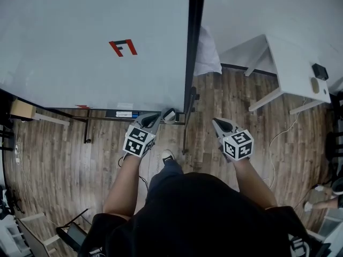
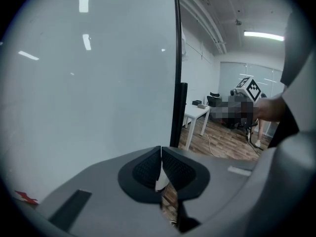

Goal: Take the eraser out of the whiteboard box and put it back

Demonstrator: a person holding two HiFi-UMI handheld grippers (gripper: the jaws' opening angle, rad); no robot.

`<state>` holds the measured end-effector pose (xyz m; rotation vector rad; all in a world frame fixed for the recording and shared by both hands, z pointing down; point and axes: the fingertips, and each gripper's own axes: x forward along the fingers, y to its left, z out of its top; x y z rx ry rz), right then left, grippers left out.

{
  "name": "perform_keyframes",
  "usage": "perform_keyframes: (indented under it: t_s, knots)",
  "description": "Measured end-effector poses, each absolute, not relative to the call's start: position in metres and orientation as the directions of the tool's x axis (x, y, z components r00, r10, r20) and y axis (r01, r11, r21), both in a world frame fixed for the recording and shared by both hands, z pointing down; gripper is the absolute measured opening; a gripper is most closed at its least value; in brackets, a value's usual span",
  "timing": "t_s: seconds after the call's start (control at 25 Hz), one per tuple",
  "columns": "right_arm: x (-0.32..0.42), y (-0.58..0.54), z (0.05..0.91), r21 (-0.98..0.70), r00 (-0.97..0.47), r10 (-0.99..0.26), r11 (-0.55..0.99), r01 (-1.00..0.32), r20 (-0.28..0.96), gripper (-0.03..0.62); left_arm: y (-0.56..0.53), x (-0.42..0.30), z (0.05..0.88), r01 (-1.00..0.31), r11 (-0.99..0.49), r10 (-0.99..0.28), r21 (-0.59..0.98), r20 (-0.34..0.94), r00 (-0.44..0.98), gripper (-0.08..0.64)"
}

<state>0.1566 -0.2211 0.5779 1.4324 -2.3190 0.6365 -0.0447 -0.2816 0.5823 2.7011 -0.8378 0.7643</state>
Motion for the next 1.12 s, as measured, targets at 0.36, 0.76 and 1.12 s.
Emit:
perform_keyframes:
  t_s: [0.36,0.76,1.12]
  knots:
    - [0.155,-0.229,0.590,-0.204,-0.430,-0.734,0.382,-0.901,0.526,-0.006,-0.291,-0.039,0.601,-0.556,-0.829,-0.437,0.064,0.546,0.715,0.015]
    - [0.155,-0.229,0.602,-0.208,-0.421,-0.715,0.370,-0.905,0.558,-0.006,-0.296,-0.031,0.621,-0.516,-0.852,-0.376,0.086,0.585,0.718,0.100]
    - [0.149,-0.229,0.614,-0.215,-0.424,-0.691,0.371,-0.903,0.585,-0.005,-0.300,-0.021,0.639,-0.488,-0.867,-0.333,0.106,0.605,0.723,0.137]
